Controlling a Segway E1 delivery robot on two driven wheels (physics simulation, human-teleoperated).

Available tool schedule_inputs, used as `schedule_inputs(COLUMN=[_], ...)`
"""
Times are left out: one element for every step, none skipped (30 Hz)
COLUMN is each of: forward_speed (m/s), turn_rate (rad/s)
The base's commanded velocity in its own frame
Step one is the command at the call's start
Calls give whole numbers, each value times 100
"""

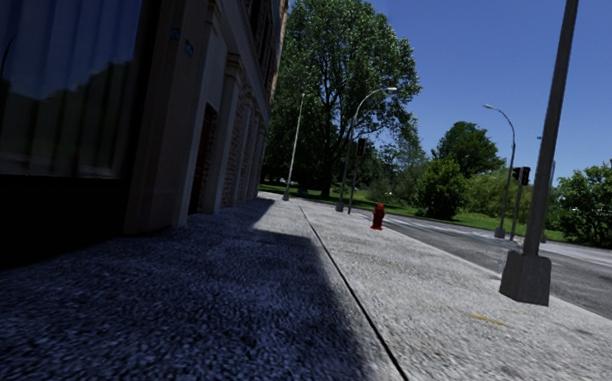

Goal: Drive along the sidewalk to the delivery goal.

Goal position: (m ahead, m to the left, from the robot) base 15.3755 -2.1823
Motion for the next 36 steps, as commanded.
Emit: schedule_inputs(forward_speed=[200, 200, 200, 200, 200, 200, 200, 200, 200, 200, 200, 200, 200, 200, 200, 200, 200, 200, 200, 200, 200, 200, 200, 200, 200, 200, 200, 200, 200, 200, 200, 200, 200, 200, 200, 200], turn_rate=[0, 0, 0, 0, 0, 0, 0, 0, 0, 0, 0, 0, 0, 0, 0, 0, 0, 0, 0, 0, 0, 0, 0, 0, 0, 0, 0, 0, 0, 0, 0, 0, 0, 0, 0, 0])
